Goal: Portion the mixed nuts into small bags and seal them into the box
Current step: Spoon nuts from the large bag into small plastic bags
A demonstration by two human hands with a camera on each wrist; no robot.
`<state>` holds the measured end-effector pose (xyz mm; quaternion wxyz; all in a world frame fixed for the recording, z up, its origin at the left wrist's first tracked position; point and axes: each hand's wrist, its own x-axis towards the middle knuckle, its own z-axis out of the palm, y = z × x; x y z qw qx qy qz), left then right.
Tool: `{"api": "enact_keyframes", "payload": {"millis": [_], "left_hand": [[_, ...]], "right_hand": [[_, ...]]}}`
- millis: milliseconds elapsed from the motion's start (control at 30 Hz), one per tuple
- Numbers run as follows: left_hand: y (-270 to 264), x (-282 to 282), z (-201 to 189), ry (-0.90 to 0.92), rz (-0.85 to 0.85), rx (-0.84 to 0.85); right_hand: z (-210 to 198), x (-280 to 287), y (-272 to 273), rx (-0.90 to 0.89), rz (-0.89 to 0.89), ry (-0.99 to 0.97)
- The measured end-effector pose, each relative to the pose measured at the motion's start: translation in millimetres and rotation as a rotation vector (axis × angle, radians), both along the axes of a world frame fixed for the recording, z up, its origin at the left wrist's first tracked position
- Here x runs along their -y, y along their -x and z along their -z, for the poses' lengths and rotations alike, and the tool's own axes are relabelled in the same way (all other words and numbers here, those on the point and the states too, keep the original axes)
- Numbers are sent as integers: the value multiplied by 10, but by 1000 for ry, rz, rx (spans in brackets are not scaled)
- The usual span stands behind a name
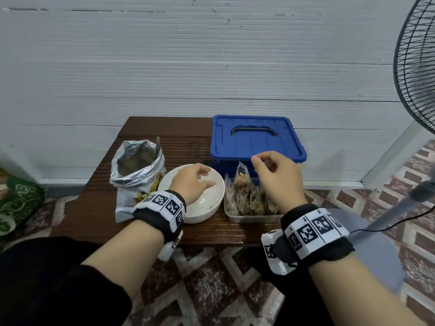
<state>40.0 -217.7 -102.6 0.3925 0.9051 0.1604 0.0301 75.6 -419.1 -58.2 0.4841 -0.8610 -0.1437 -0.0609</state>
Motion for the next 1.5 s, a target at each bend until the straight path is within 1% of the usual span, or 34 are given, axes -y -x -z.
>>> {"api": "enact_keyframes", "payload": {"millis": [67,133,233,333,433,500,567,667,767,933,1133,1200,1300,1367,1433,1500], "left_hand": [[64,-114,52,-85,-11,-58],[112,-204,143,-169,4,-164],[166,-259,244,-333,87,-337],[197,-238,241,-439,144,-361],[180,-210,238,-455,164,-323],[161,-200,246,-419,141,-300],[153,-204,254,-363,83,-271],[160,-242,269,-223,-8,-163],[202,-271,272,-150,-36,-33],[270,-327,272,-28,-45,110],[327,-333,230,129,-3,184],[336,-329,207,179,24,201],[341,-331,192,268,28,195],[347,-342,176,312,57,161],[350,-354,157,333,104,143],[353,-336,120,329,120,185]], "right_hand": [[8,-99,83,46,-36,1],[55,-224,169,80,-90,8],[202,-396,274,132,-140,23],[369,-498,347,180,-180,40],[469,-532,393,219,-222,62],[515,-535,406,236,-239,84],[559,-536,409,245,-238,95],[622,-549,402,262,-232,128],[677,-561,389,272,-233,190],[715,-602,355,280,-191,221],[758,-637,305,263,-145,245],[750,-642,294,236,-156,214],[707,-638,295,210,-148,63],[671,-635,290,199,-136,-11],[646,-635,285,219,-157,-22],[638,-639,293,243,-190,-6]]}}
